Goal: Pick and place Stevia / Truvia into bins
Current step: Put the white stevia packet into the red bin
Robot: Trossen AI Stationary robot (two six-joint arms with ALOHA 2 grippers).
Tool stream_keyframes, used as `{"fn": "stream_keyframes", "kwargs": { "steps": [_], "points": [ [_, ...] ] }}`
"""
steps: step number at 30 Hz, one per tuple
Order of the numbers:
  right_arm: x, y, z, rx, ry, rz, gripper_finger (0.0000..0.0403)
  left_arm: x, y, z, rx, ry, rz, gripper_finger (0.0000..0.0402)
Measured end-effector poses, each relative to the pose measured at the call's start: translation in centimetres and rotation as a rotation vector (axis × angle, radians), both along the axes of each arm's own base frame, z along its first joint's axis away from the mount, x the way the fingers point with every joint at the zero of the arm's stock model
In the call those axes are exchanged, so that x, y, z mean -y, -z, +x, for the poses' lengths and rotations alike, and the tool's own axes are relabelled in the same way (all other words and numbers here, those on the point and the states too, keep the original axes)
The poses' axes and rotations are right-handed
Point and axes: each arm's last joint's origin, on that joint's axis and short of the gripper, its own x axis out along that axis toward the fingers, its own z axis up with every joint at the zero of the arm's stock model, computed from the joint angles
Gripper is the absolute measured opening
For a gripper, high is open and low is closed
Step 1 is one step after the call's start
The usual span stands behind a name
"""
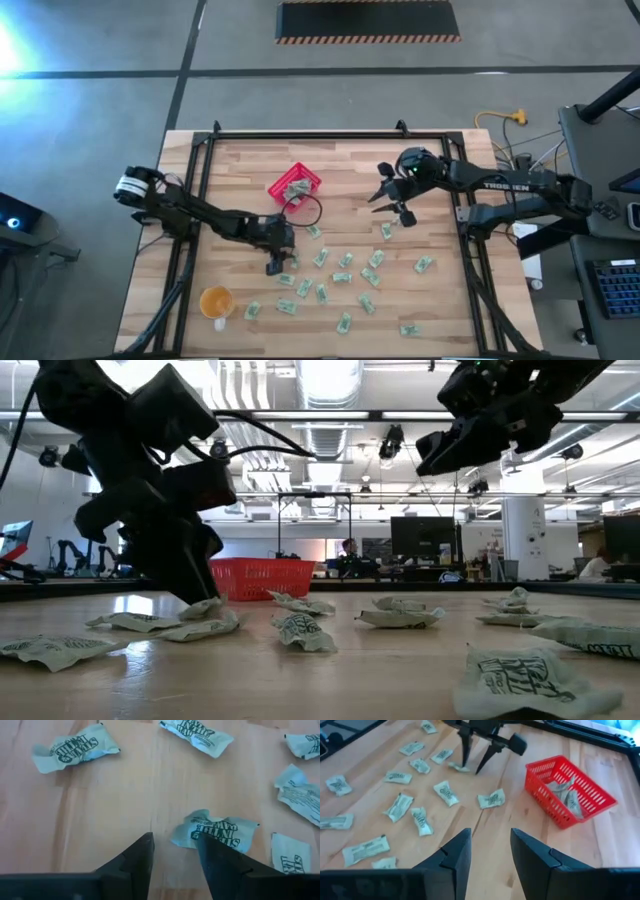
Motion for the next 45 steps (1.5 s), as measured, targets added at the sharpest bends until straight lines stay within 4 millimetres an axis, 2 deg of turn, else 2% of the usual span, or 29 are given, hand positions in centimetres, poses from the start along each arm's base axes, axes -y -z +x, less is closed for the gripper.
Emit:
{"fn": "stream_keyframes", "kwargs": {
  "steps": [9,17,23,28,33,36,45],
  "points": [
    [0.0,0.3,0.1,-0.012,-0.002,0.005,0.0130,0.1,0.0,0.0,0.003,0.074,0.021,0.0010],
    [0.0,0.4,0.1,-0.011,-0.002,0.004,0.0130,0.0,-0.9,-0.5,-0.026,0.077,0.041,0.0001],
    [0.1,0.6,0.4,0.068,0.009,-0.008,0.0130,-0.9,-3.9,-1.4,0.079,-0.096,0.219,0.0000],
    [0.2,2.2,1.0,0.189,-0.020,0.012,0.0130,-1.8,-6.0,-2.3,0.171,-0.249,0.443,0.0000],
    [-0.2,4.6,2.3,0.221,-0.086,0.042,0.0130,-2.8,-6.6,-2.7,0.170,-0.368,0.659,0.0000],
    [-0.4,6.2,3.4,0.189,-0.103,0.058,0.0130,-3.7,-6.6,-2.4,0.156,-0.385,0.695,0.0000],
    [-0.8,8.2,9.5,0.125,-0.157,0.099,0.0130,-6.7,-6.5,-2.5,0.106,-0.461,0.703,0.0002]
  ]
}}
